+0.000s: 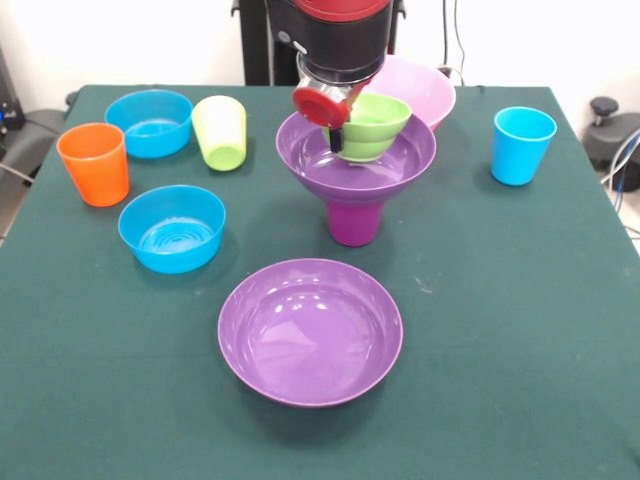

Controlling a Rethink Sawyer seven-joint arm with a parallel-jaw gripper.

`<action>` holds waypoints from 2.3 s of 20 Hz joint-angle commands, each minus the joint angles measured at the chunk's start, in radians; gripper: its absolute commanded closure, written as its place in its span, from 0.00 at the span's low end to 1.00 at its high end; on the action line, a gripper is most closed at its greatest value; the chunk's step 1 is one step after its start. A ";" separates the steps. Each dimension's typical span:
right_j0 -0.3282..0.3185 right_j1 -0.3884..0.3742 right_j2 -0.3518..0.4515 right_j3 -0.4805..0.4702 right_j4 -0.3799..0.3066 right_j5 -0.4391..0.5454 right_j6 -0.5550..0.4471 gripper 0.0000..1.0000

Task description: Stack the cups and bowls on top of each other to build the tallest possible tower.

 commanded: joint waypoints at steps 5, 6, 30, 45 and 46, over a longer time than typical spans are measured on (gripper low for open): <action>0.008 -0.001 0.012 0.046 -0.046 -0.090 0.086 1.00; 0.007 -0.002 0.012 0.048 -0.047 -0.094 0.085 1.00; 0.014 -0.008 0.009 0.034 -0.068 -0.076 0.048 1.00; 0.001 -0.013 0.021 0.049 -0.066 -0.112 0.040 0.00; 0.001 -0.013 0.021 0.049 -0.066 -0.113 0.040 0.00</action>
